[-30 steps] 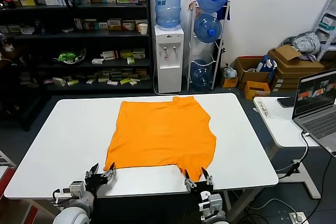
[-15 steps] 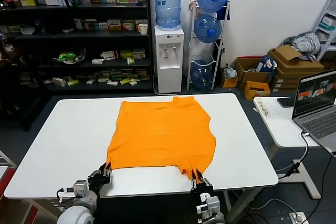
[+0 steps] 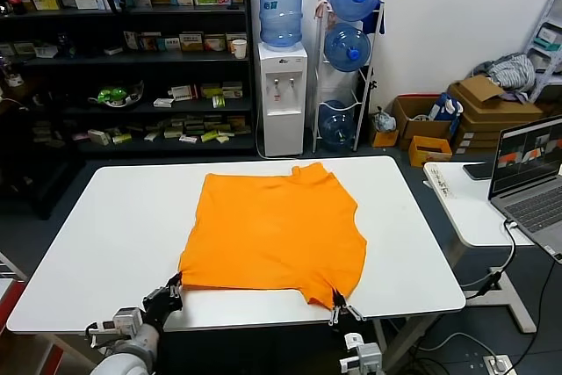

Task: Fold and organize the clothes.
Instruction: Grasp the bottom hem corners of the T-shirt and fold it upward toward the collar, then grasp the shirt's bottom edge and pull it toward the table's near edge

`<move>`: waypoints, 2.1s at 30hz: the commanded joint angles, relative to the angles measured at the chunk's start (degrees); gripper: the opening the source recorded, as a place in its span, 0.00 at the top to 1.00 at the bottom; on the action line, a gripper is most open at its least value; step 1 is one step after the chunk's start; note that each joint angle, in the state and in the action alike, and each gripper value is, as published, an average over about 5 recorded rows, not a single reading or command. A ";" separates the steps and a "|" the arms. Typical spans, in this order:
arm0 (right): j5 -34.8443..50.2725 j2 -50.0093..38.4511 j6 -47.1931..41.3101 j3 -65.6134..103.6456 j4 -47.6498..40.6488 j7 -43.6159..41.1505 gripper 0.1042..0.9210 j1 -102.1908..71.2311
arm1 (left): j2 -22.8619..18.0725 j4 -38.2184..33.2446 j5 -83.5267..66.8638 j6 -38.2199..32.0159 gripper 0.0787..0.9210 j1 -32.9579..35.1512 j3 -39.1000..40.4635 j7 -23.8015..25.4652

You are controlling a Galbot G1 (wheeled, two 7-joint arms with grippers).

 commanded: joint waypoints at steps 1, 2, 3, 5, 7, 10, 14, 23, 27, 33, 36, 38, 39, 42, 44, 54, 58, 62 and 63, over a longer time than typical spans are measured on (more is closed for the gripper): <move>0.33 -3.43 2.14 0.45 9.36 1.03 0.97 -9.43 | 3.00 -13.97 -1.23 -0.91 0.98 14.35 -3.00 -1.60; 0.25 -3.48 2.49 0.74 10.29 1.27 0.97 -10.19 | 2.90 -14.69 -0.91 -1.27 0.98 15.40 -3.02 -1.58; 0.20 -3.40 2.59 0.96 10.93 1.47 0.97 -10.40 | 2.73 -15.11 -0.69 -1.53 0.98 15.79 -2.83 -1.58; 0.72 -2.97 1.71 1.31 11.77 1.82 0.97 -9.14 | 2.31 -14.57 -1.04 -1.92 0.98 14.32 -1.80 -1.55; 2.33 -2.37 -0.44 1.40 10.80 2.21 0.97 -4.58 | 1.71 -11.53 -1.95 -2.32 0.98 9.00 0.11 -1.53; 5.53 -1.50 -4.03 1.25 5.32 3.35 0.97 6.70 | 0.10 -2.89 -3.13 -3.31 0.98 -4.96 4.15 -1.66; 9.17 -1.11 -7.71 0.21 -5.70 4.76 0.97 22.20 | -1.96 10.54 -3.84 -4.68 0.98 -22.35 8.70 -1.16; 14.71 -3.35 -11.09 -6.25 -21.22 5.35 0.97 38.42 | -4.10 28.41 -2.44 -5.32 0.98 -38.47 12.99 1.33; 15.11 -3.37 -12.21 -8.02 -23.29 4.36 0.89 39.21 | -4.11 29.22 -0.89 -4.71 0.97 -37.04 12.79 2.20; 14.52 -3.85 -12.57 -8.05 -19.93 2.87 0.68 35.67 | -1.75 22.51 0.54 -3.90 0.82 -29.32 11.03 3.07; 13.29 -5.01 -11.60 -6.13 -16.17 2.61 0.57 31.91 | -0.31 17.58 1.35 -3.87 0.73 -23.00 9.14 2.68; 11.93 -6.23 -10.42 -3.84 -13.73 2.19 0.51 28.46 | 0.53 13.84 1.60 -3.91 0.67 -18.06 7.75 2.55; 11.47 -6.84 -9.86 -2.61 -12.75 2.00 0.47 26.66 | 0.85 12.08 1.62 -3.95 0.64 -15.81 7.12 2.61; 10.99 -8.55 -8.59 1.23 -10.24 1.19 0.36 21.17 | 0.60 8.08 2.06 -4.52 0.53 -9.75 5.51 3.11; 10.97 -9.27 -7.82 3.33 -9.31 0.47 0.30 17.99 | -0.43 7.35 2.84 -5.54 0.46 -6.98 4.65 3.83; 12.93 -7.55 -7.04 5.12 -12.47 -0.81 0.12 18.54 | -4.88 13.39 2.21 -7.30 0.15 -10.81 4.51 5.45; 13.52 -6.35 -7.61 4.31 -15.57 -0.79 0.12 21.39 | -5.17 16.04 1.37 -6.23 0.12 -13.59 5.06 5.19; 14.38 -5.47 -8.61 3.62 -18.35 -0.66 0.19 23.33 | -5.15 18.55 0.89 -4.74 0.12 -15.65 5.54 4.52; 14.77 -5.31 -8.95 3.50 -18.92 -0.61 0.21 23.67 | -5.08 18.95 0.84 -4.37 0.12 -15.97 5.67 4.43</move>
